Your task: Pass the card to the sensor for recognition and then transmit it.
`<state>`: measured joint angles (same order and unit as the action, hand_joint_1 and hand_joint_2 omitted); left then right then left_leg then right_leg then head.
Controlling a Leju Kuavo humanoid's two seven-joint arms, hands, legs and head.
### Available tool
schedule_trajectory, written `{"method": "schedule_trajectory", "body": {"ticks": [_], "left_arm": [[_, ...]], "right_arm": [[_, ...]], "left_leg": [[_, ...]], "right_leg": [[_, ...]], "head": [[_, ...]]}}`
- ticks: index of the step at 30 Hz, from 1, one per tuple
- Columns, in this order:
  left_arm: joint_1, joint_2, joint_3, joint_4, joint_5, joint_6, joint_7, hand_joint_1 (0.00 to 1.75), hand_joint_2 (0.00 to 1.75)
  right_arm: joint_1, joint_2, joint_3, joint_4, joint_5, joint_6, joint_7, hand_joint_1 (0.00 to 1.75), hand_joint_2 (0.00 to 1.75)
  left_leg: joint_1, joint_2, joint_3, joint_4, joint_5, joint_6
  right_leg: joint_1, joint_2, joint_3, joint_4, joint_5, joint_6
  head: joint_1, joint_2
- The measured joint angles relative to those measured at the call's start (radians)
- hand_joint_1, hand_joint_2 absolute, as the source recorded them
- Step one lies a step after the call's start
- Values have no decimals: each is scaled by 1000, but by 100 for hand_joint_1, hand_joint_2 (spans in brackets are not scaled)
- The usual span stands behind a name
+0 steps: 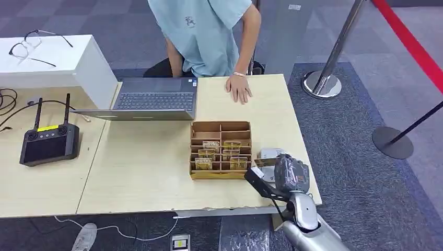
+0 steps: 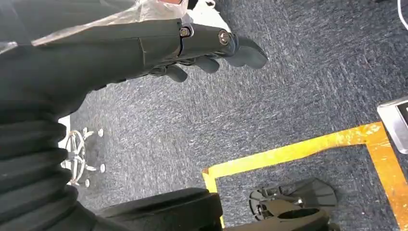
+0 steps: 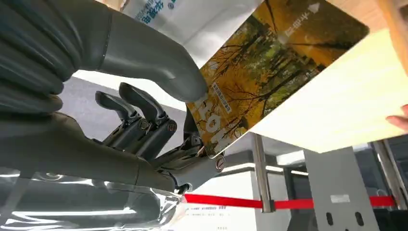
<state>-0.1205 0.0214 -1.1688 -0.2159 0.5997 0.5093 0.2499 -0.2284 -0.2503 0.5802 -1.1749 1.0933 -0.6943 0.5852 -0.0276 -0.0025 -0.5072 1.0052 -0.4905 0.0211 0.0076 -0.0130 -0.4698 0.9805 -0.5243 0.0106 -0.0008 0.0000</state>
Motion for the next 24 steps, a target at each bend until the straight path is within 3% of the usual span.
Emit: {"method": "schedule_trajectory", "body": {"ticks": [24], "left_arm": [[0,1,-15,0,-14,2,-15,0,175]], "right_arm": [[-10,0,-53,35,-21,-6,-29,175,175]], "left_leg": [[0,0,1,0,0,0]], "right_leg": [[0,0,1,0,0,0]], "head": [[0,0]]}}
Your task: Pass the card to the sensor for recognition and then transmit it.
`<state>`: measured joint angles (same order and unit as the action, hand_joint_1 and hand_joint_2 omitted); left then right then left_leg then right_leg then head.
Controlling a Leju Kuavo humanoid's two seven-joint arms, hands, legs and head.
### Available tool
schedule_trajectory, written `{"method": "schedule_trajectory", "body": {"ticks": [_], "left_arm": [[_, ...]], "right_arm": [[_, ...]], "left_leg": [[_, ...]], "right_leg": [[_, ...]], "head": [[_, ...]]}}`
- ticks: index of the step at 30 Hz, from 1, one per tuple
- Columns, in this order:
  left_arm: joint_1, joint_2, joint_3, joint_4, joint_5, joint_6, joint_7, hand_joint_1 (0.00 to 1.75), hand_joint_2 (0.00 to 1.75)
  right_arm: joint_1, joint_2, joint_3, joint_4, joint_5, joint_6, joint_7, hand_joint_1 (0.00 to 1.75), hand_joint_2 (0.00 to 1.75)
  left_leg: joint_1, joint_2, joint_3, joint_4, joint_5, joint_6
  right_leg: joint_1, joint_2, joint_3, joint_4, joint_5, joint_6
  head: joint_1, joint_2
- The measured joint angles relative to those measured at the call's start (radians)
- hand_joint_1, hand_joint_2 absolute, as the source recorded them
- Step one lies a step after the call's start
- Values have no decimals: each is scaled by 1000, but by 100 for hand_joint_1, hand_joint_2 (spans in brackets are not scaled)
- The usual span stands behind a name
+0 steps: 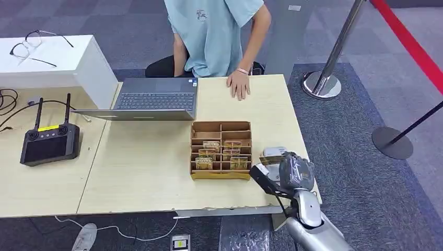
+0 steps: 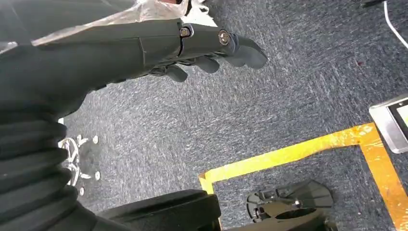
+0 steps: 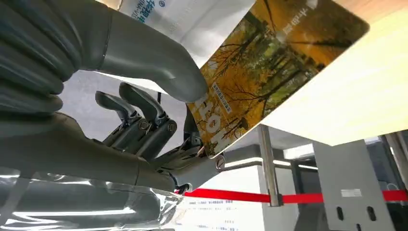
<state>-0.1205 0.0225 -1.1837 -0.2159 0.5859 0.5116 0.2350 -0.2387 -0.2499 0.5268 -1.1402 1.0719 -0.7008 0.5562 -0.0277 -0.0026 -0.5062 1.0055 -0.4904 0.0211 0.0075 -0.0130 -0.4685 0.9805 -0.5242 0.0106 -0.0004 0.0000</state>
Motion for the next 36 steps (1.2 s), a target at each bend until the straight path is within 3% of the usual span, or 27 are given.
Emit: {"method": "schedule_trajectory", "body": {"ticks": [7,10,15,19,29,36], "left_arm": [[0,0,0,0,-1,0,0,0,175],[0,0,-1,0,-2,0,0,0,175],[0,0,-1,0,-4,0,0,0,175],[0,0,-1,0,-6,0,-1,0,175],[0,1,-1,0,-6,0,-1,0,175],[0,0,-1,0,-6,3,-5,0,175]], "right_arm": [[0,0,-15,-1,-18,0,-18,175,175],[3,24,-105,-13,-107,0,-98,175,175],[7,53,-150,-7,-232,0,-181,175,175],[6,78,-187,-2,-261,0,-230,175,175],[4,107,-220,-6,-293,0,-249,175,175],[-10,108,-219,-24,-294,0,-219,175,175]], "left_leg": [[0,0,0,0,0,0],[0,0,0,0,0,0],[0,0,0,0,0,0],[0,0,-1,0,0,0],[0,0,-1,0,0,0],[0,0,-1,0,0,0]], "right_leg": [[0,0,0,0,0,0],[0,0,0,0,0,0],[0,0,-1,0,0,0],[0,0,-1,0,0,0],[0,0,-1,0,0,0],[0,0,-1,0,0,0]], "head": [[0,0],[0,0],[0,0],[0,0],[0,0],[0,0]]}}
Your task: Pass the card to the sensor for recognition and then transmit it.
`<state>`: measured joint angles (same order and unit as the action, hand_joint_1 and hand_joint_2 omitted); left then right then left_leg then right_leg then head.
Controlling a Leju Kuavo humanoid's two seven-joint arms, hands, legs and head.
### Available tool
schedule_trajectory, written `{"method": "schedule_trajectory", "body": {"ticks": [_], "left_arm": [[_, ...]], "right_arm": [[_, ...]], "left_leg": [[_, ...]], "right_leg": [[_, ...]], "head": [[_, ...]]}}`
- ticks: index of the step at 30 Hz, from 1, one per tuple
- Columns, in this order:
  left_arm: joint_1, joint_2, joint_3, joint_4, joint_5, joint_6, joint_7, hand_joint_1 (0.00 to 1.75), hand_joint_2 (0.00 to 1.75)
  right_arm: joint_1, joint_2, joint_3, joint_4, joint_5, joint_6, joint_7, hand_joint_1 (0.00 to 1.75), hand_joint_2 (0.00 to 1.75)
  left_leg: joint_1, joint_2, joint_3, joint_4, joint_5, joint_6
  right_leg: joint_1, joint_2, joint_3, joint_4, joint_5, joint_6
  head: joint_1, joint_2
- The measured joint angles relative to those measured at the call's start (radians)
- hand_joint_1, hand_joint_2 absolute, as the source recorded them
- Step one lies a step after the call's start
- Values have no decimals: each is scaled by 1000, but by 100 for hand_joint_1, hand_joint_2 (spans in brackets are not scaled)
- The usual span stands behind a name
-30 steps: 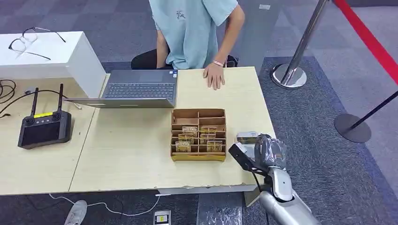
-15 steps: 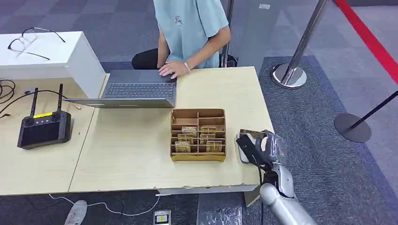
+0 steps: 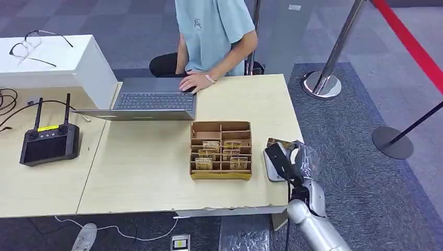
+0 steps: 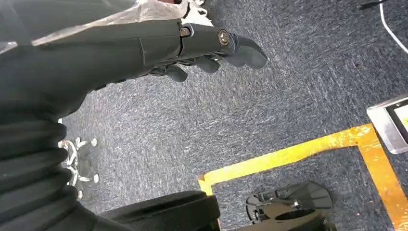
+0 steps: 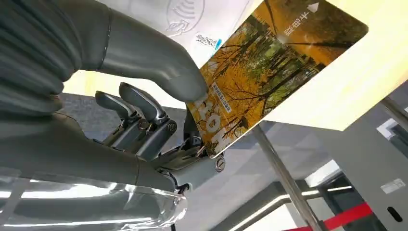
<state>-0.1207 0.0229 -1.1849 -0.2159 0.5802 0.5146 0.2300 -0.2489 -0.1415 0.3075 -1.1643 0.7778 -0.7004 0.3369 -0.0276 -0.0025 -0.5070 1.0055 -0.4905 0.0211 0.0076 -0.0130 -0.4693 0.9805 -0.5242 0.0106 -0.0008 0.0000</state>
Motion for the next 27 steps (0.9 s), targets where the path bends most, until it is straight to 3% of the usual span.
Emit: {"method": "schedule_trajectory", "body": {"ticks": [27], "left_arm": [[0,-2,0,0,-1,2,-4,0,175]], "right_arm": [[11,-1,0,75,-14,0,25,175,175]], "left_leg": [[0,0,0,0,0,0]], "right_leg": [[0,0,-1,0,0,0]], "head": [[0,0]]}}
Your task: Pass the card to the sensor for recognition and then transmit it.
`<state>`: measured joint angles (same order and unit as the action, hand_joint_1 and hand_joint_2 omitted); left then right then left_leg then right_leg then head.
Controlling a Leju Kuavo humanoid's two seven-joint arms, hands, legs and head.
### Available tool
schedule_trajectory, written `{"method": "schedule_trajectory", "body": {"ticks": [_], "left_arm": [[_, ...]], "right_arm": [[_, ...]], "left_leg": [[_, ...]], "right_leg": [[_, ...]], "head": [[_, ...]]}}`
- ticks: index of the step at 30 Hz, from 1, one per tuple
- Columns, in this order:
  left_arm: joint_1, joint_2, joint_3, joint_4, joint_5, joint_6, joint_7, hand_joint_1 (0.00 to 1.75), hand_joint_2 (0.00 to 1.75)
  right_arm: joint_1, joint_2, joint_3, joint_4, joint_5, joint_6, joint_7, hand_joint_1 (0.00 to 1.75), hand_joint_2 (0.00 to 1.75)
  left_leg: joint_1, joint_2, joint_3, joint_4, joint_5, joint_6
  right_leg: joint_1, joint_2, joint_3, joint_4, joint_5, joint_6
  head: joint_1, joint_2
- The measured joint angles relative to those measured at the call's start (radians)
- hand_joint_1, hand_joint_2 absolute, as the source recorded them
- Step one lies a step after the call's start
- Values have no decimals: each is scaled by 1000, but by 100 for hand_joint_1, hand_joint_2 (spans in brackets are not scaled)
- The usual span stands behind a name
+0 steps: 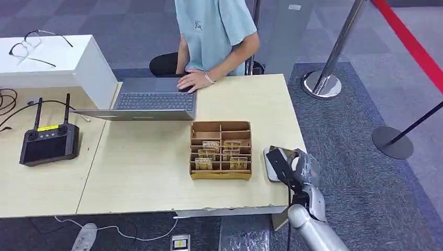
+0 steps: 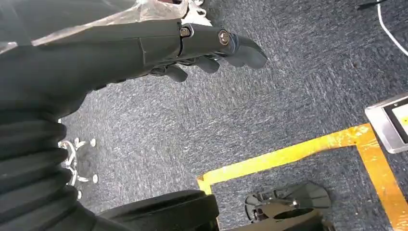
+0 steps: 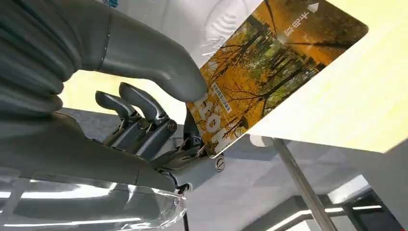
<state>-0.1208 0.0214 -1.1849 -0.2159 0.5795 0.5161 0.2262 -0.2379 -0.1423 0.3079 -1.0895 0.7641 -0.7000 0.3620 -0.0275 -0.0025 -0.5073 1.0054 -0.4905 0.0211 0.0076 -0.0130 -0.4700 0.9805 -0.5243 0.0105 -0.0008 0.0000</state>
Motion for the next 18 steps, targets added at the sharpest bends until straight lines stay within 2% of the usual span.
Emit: {"method": "schedule_trajectory", "body": {"ticks": [18], "left_arm": [[0,-1,0,0,0,5,-11,0,175]], "right_arm": [[-3,8,0,48,-36,-2,-31,175,175]], "left_leg": [[0,0,1,0,0,0]], "right_leg": [[0,0,1,0,0,0]], "head": [[0,0]]}}
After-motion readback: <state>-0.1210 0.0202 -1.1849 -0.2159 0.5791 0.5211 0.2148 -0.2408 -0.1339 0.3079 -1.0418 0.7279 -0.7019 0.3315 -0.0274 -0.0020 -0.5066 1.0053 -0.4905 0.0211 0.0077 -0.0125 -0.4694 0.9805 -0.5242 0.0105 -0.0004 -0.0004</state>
